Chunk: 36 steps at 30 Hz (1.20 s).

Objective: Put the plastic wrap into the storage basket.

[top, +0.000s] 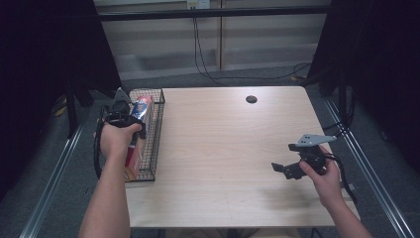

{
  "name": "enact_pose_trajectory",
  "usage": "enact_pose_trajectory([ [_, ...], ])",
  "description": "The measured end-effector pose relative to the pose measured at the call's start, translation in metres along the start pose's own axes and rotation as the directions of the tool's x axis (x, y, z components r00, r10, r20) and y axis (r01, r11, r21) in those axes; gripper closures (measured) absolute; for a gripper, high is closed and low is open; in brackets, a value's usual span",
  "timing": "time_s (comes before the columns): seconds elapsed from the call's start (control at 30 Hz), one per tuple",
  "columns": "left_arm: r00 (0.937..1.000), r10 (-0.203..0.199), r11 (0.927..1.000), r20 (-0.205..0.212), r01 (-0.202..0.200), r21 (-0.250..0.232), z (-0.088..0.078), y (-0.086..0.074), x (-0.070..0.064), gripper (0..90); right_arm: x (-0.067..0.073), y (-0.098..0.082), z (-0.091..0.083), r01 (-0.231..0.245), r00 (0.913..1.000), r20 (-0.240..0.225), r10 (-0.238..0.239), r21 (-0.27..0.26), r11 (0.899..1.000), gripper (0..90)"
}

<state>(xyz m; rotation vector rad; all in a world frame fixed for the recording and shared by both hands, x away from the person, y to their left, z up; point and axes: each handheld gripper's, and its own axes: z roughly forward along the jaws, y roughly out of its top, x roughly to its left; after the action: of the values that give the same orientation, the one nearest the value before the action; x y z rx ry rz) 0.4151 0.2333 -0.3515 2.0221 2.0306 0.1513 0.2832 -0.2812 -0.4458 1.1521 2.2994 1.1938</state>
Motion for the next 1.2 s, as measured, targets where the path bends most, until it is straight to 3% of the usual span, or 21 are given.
enact_pose_trajectory([
  [0.17,1.0000,0.001,1.0000,-0.005,-0.001,0.004,0.002,-0.001,0.000,41.8,0.001,0.000,0.000,-0.003,1.0000,-0.002,0.003,0.002,1.000,0.0],
  [0.23,0.9998,0.019,0.9998,-0.007,-0.019,0.009,0.003,-0.001,0.002,41.8,0.000,0.000,0.000,0.000,1.0000,0.000,0.000,0.001,1.000,0.0],
  [0.27,1.0000,0.000,1.0000,-0.007,0.000,0.010,0.004,-0.002,0.000,41.8,0.000,0.000,0.000,-0.001,1.0000,0.000,0.001,0.001,1.000,0.0],
  [0.7,0.9999,0.009,0.9998,-0.009,-0.009,0.019,0.008,-0.003,0.002,41.8,0.000,0.000,0.001,0.009,1.0000,-0.004,-0.009,0.002,1.000,0.0],
  [0.87,0.9999,-0.011,0.9997,-0.009,0.011,0.020,0.011,-0.004,0.002,41.8,0.000,0.000,0.001,0.010,0.9999,-0.006,-0.010,0.002,1.000,0.0],
  [1.2,0.9999,-0.012,0.9996,-0.009,0.012,0.027,0.015,-0.005,0.003,41.7,0.000,0.000,0.001,0.009,1.0000,-0.004,-0.009,0.003,1.000,0.0],
])
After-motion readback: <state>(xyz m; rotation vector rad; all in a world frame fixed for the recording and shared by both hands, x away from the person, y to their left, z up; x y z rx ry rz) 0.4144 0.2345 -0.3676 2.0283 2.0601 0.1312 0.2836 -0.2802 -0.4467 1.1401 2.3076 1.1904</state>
